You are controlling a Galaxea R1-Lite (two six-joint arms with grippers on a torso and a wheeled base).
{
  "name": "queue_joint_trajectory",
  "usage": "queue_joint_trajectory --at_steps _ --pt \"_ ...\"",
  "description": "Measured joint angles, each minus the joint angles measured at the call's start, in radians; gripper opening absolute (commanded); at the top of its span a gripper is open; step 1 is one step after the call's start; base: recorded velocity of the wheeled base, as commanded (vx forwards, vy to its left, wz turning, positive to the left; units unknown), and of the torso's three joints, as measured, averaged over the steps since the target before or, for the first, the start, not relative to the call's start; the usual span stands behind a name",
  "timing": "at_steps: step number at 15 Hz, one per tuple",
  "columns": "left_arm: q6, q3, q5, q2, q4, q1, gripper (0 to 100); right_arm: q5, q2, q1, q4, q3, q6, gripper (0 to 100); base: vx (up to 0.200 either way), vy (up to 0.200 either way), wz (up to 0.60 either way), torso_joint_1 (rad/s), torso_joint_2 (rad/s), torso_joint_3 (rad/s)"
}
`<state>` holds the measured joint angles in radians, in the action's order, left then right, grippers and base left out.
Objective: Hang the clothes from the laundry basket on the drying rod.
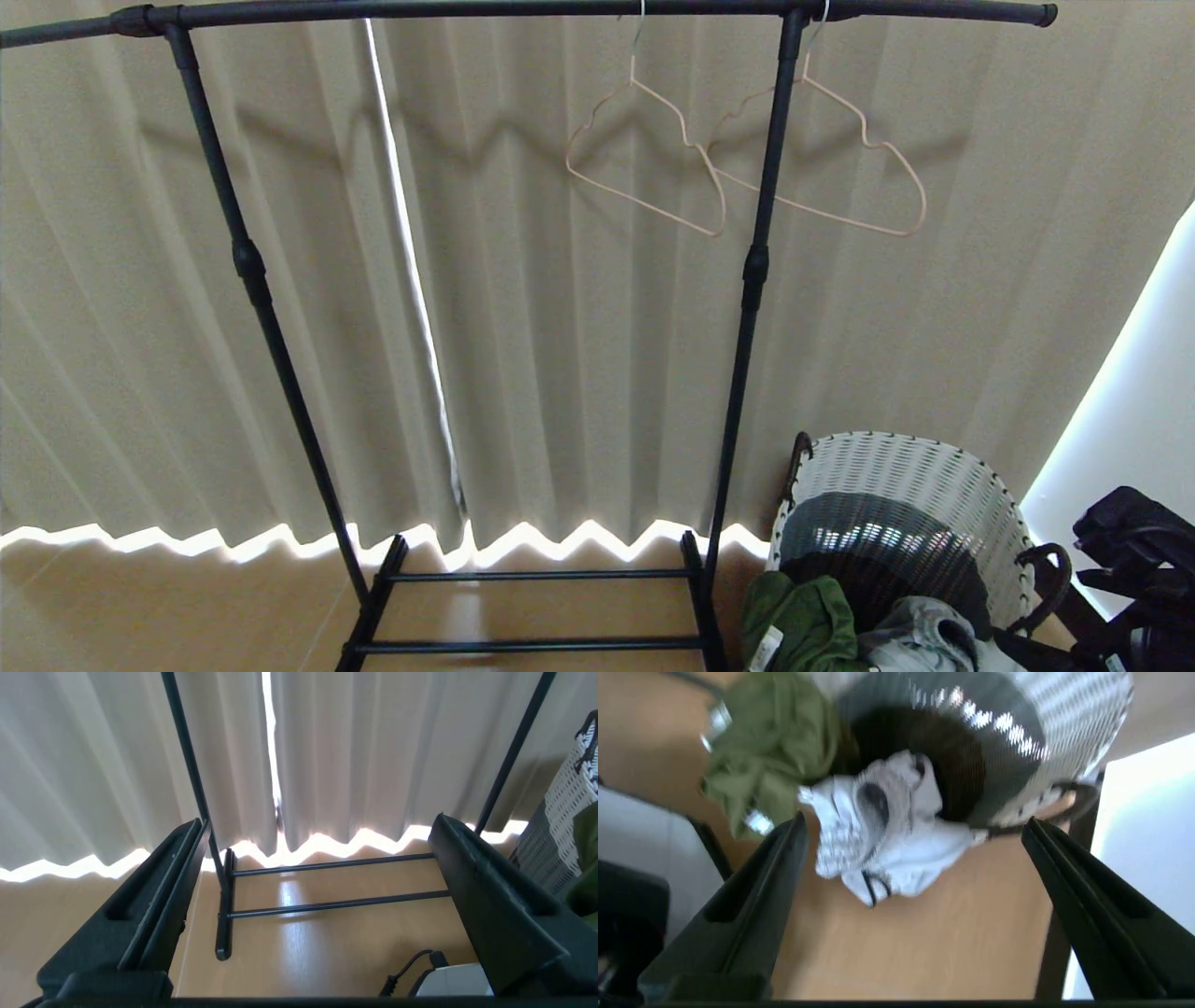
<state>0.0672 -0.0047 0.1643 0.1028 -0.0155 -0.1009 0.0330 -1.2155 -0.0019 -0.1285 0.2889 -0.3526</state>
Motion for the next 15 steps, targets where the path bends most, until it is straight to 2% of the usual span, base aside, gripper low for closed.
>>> queue_joint_trajectory --at_steps 2,5,7,10,13,15 --pt "0.000 0.000 0.000 0.000 0.000 0.000 100 -0.021 -0.053 -0.007 -0.007 0.000 -0.046 100 0.000 0.000 0.00 0.000 0.00 0.000" --pt "0.000 0.000 0.000 0.000 0.000 0.000 100 -0.030 -0.161 -0.042 -0.057 -0.004 -0.179 100 0.000 0.000 0.00 0.000 0.00 0.000" --pt "0.000 0.000 0.000 0.000 0.000 0.000 100 -0.030 -0.246 -0.062 -0.134 -0.008 -0.230 100 0.000 0.000 0.00 0.000 0.00 0.000" --pt "0.000 0.000 0.000 0.000 0.000 0.000 100 -0.031 -0.376 -0.113 -0.265 -0.011 -0.376 100 0.000 0.000 0.00 0.000 0.00 0.000" --pt "0.000 0.000 0.000 0.000 0.000 0.000 100 -0.025 -0.466 -0.134 -0.363 -0.014 -0.392 100 0.000 0.000 0.00 0.000 0.00 0.000" --pt "0.000 0.000 0.000 0.000 0.000 0.000 100 -0.020 -0.500 -0.132 -0.370 -0.019 -0.393 100 0.000 0.000 0.00 0.000 0.00 0.000"
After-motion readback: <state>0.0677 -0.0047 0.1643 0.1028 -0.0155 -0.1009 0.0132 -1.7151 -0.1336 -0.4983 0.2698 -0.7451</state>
